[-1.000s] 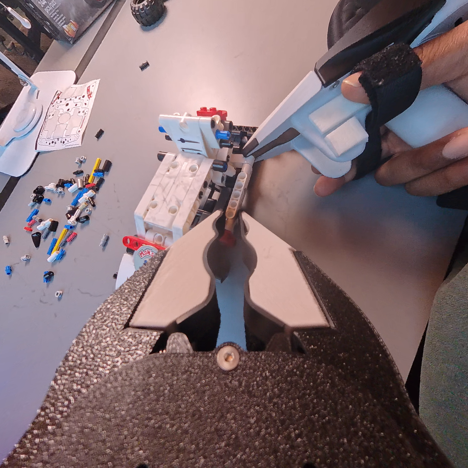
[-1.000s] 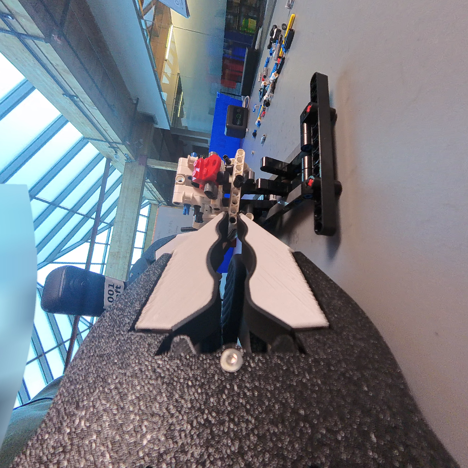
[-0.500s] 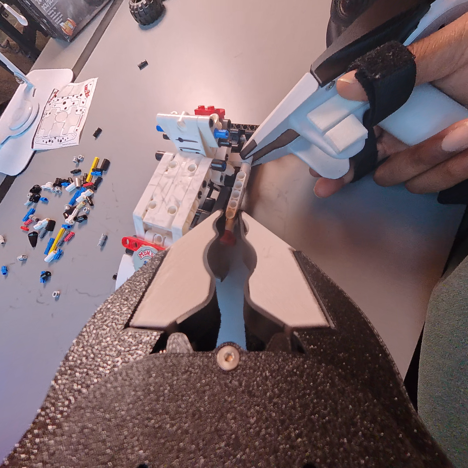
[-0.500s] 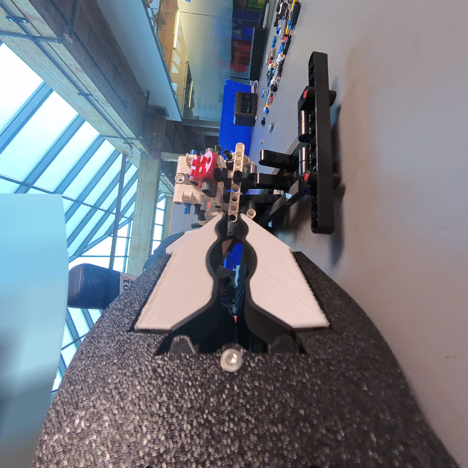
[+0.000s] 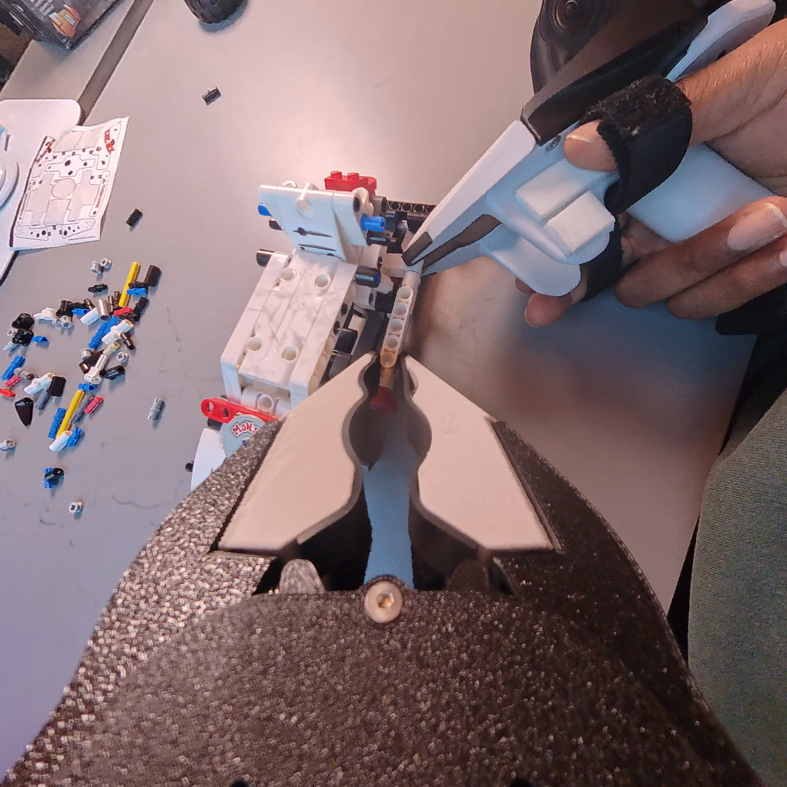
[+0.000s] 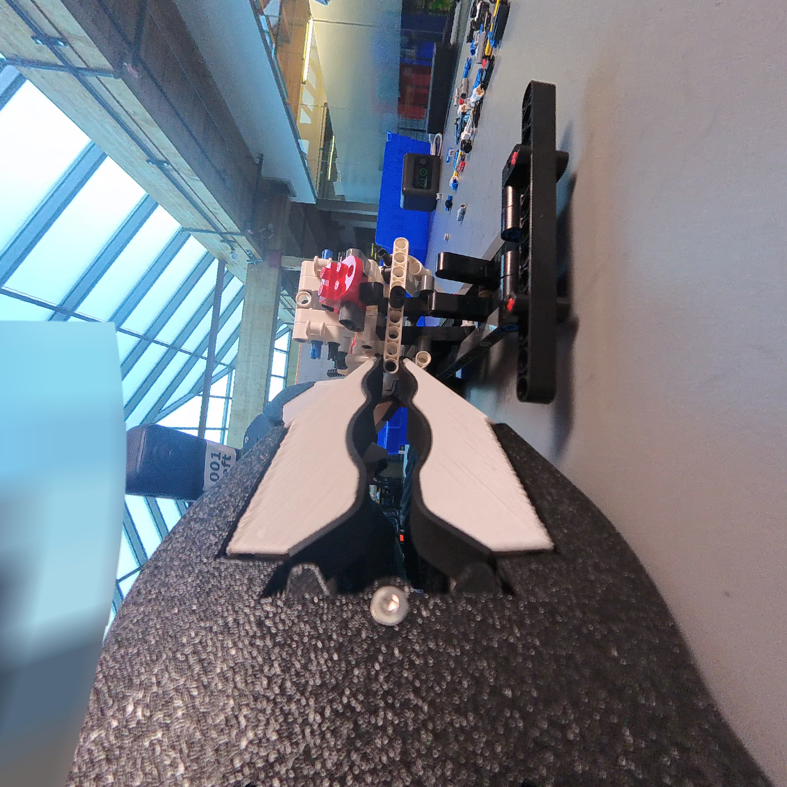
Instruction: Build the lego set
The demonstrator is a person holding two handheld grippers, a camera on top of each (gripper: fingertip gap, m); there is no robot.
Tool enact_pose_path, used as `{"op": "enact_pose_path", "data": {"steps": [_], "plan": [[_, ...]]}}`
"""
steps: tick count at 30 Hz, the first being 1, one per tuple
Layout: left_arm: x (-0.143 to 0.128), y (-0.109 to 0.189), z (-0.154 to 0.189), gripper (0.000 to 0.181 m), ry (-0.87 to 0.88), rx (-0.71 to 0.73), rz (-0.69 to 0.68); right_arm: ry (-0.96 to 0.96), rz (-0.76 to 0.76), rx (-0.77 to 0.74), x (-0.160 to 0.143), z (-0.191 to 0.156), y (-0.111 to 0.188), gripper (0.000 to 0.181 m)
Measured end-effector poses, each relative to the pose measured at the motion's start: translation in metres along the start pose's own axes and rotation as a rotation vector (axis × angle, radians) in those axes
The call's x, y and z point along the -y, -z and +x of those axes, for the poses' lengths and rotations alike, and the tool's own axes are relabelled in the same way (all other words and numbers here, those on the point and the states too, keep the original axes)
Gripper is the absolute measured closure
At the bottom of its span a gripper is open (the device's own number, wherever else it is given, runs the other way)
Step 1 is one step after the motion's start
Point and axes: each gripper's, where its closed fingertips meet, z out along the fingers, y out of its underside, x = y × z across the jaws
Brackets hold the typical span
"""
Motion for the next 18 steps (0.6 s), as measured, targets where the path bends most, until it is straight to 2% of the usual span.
{"op": "enact_pose_path", "data": {"steps": [1,18], "plan": [[0.0000,0.0000,0.0000,0.174,0.001,-0.007,-0.002,0.000,0.000,0.001,0.0000,0.0000,0.0001,0.176],[-0.0004,-0.0004,0.0000,0.175,0.000,-0.068,-0.024,-0.016,-0.003,0.010,0.0004,0.0003,0.0011,0.176]]}}
